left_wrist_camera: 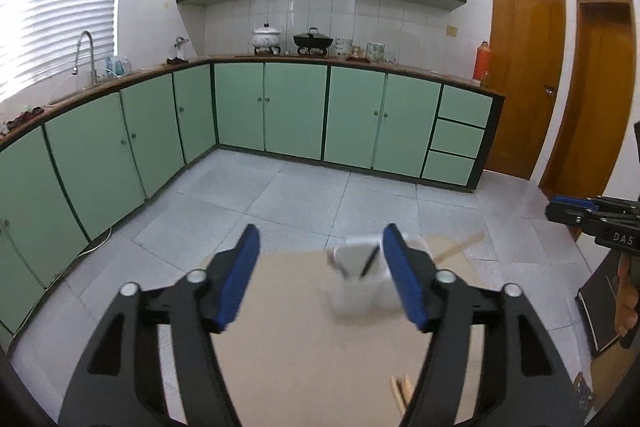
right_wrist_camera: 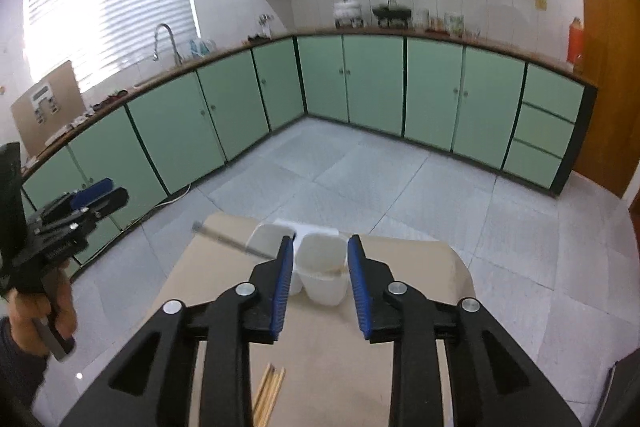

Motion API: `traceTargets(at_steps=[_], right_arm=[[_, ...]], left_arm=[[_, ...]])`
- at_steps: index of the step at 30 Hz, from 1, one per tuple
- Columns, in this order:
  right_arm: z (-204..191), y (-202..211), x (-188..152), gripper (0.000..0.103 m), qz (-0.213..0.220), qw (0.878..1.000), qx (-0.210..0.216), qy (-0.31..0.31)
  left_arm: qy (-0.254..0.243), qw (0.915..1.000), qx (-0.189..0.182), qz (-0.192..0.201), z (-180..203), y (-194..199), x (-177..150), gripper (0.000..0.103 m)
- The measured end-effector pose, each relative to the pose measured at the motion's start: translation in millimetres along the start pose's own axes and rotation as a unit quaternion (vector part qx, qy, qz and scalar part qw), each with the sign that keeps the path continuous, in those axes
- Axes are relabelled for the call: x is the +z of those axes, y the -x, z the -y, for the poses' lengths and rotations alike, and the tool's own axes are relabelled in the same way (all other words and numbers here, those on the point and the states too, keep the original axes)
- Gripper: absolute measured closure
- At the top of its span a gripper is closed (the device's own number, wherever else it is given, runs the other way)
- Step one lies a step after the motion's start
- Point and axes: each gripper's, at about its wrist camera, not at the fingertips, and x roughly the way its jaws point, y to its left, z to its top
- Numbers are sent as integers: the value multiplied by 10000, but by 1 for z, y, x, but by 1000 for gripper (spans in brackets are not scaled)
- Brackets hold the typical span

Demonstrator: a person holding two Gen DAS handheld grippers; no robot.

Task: Organize utensils
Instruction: 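Move both tools back to the remaining chopsticks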

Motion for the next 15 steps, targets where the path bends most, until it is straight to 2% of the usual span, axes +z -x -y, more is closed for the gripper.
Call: traceTargets(at_steps=[1,4,8,10,13,15], right_arm=[[-3,6,-15,74,31,10000,-7,14],[-17,24,-101,74,19,9997,-110,201],[-40,28,-216,74,-293,9993,-105,200],[-58,24,-268,74,-448,9979,-206,421],[-83,16,-320,74,-752,9946,-139,707],[-95,13,-337,74,-843,9929,-119,833]], left_arm=[[-23,10000,42,37,-1,11,-15,36],[-185,9997,169,25,4,40,-70,36],[43,9997,51,-252,9,68,-159,33],[3,9992,57,-407,17,75,-196,32],[-13,9961,-101,-880,31,76,-257,33],[-41,9939,-167,-1090,38,75,-285,37]])
